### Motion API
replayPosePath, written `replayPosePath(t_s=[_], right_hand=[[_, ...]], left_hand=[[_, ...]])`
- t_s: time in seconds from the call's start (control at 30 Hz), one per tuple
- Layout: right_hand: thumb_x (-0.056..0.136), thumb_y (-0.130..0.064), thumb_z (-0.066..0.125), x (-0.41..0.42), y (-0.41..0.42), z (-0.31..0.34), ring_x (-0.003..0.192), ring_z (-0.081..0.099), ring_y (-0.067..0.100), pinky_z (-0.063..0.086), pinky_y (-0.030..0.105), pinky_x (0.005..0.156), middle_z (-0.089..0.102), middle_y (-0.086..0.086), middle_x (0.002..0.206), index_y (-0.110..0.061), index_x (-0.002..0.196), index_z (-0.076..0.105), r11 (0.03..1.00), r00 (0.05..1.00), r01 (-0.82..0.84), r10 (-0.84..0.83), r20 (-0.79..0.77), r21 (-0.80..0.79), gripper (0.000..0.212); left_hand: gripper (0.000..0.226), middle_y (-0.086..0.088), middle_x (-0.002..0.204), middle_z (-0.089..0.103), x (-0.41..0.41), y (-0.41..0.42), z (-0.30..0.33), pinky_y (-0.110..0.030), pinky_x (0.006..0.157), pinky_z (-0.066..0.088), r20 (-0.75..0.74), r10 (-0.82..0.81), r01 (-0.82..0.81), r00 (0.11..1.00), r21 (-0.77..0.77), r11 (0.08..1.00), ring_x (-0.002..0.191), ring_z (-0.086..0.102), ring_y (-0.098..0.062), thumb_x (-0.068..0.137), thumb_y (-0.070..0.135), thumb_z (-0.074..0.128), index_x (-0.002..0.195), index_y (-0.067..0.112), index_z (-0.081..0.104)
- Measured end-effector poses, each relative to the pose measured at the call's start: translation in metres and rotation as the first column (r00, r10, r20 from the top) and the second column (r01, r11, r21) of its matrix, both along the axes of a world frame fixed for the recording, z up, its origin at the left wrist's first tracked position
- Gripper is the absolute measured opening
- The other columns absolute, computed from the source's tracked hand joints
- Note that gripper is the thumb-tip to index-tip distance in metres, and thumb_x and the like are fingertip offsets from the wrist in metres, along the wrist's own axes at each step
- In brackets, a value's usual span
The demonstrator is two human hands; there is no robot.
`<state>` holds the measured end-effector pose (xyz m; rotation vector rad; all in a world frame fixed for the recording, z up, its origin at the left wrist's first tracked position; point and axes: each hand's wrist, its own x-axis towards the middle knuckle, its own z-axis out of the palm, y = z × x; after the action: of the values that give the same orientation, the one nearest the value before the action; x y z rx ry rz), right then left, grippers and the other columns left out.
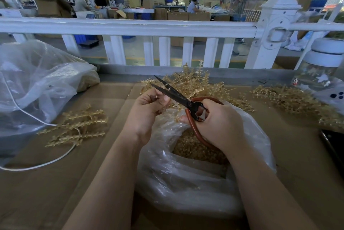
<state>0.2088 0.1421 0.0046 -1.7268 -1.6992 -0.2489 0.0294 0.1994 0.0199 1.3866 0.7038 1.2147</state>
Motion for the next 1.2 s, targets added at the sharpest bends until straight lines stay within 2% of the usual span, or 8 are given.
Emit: replayPosePath(t_s=[0.13,0.27,0.47,0.63,0.8,0.93,1.07,1.2], right_hand=[[0.068,-0.098,0.028,-0.0004,-0.0009,0.0012,0.059,0.053,-0.003,0.039,0.010,0.051,0.065,-0.020,0.072,-0.033,0.086,0.065,1.000,1.000,-0.014,0.014,-0.023,-0.006,0.077],[0.069,-0.095,0.035,-0.0034,-0.0030,0.0040,0.056,0.041,-0.014,0.026,0.007,0.050,0.050,-0.028,0.068,-0.037,0.090,0.065,1.000,0.999,-0.013,0.013,-0.031,0.001,0.068],[0.069,-0.093,0.034,-0.0033,-0.0047,0.0071,0.061,0.049,0.000,0.034,0.011,0.051,0.054,-0.023,0.073,-0.033,0.094,0.064,1.000,1.000,-0.004,0.004,-0.015,-0.021,0.072],[0.075,-0.087,0.043,-0.0013,-0.0051,0.0058,0.069,0.061,0.009,0.054,0.026,0.058,0.066,-0.012,0.078,-0.027,0.094,0.063,0.999,1.000,0.012,-0.013,-0.007,-0.047,0.066],[0.076,-0.084,0.045,-0.0018,-0.0044,0.0062,0.069,0.059,0.006,0.051,0.023,0.057,0.066,-0.017,0.079,-0.030,0.095,0.065,0.999,1.000,0.000,-0.001,-0.013,-0.045,0.061],[0.078,-0.083,0.046,-0.0010,-0.0042,0.0055,0.065,0.059,0.008,0.054,0.027,0.056,0.065,-0.012,0.073,-0.029,0.089,0.062,1.000,1.000,0.016,-0.016,-0.001,-0.019,0.058],[0.075,-0.085,0.045,-0.0003,-0.0047,0.0056,0.067,0.059,0.009,0.054,0.029,0.058,0.065,-0.011,0.074,-0.026,0.088,0.062,0.999,1.000,0.015,-0.015,-0.010,-0.035,0.063],[0.074,-0.086,0.046,-0.0002,-0.0046,0.0055,0.066,0.056,0.005,0.050,0.023,0.056,0.062,-0.016,0.075,-0.029,0.090,0.064,0.999,1.000,-0.003,0.002,-0.025,-0.033,0.061]], left_hand=[[0.018,0.008,0.067,0.050,0.0001,0.0000,-0.0001,-0.023,0.065,0.035,0.001,-0.015,0.015,1.000,0.007,1.000,0.062,0.041,-0.005,0.095,0.007,0.056,0.084,0.018,0.065],[0.011,0.008,0.067,0.048,0.0001,0.0010,-0.0002,-0.023,0.066,0.035,0.009,-0.018,0.018,1.000,0.002,1.000,0.062,0.039,-0.005,0.093,0.009,0.058,0.087,0.016,0.063],[0.010,0.006,0.066,0.044,0.0010,0.0003,-0.0017,-0.023,0.063,0.035,0.028,-0.017,0.016,0.999,0.024,1.000,0.061,0.036,-0.007,0.094,0.004,0.056,0.091,0.013,0.061],[0.005,0.002,0.074,0.054,0.0037,-0.0012,-0.0022,-0.022,0.063,0.038,0.057,-0.023,0.023,0.998,-0.001,1.000,0.065,0.045,-0.008,0.092,0.001,0.057,0.097,0.003,0.057],[0.012,-0.002,0.073,0.057,0.0047,-0.0032,0.0001,-0.018,0.059,0.041,0.036,-0.018,0.015,0.999,0.085,0.996,0.062,0.050,-0.009,0.088,-0.009,0.060,0.092,0.002,0.060],[0.007,0.009,0.067,0.064,0.0012,-0.0042,0.0024,-0.018,0.064,0.045,0.039,-0.040,0.035,0.998,0.132,0.991,0.062,0.057,-0.005,0.092,-0.001,0.059,0.092,0.005,0.064],[0.008,0.004,0.067,0.064,-0.0009,-0.0061,0.0038,-0.029,0.069,0.042,0.058,-0.050,0.042,0.997,0.124,0.991,0.066,0.051,-0.015,0.088,0.010,0.063,0.082,0.015,0.067],[0.004,0.003,0.070,0.068,-0.0023,-0.0069,0.0044,-0.021,0.066,0.047,0.061,-0.074,0.066,0.995,0.126,0.990,0.064,0.056,-0.011,0.080,0.013,0.068,0.082,0.013,0.065]])
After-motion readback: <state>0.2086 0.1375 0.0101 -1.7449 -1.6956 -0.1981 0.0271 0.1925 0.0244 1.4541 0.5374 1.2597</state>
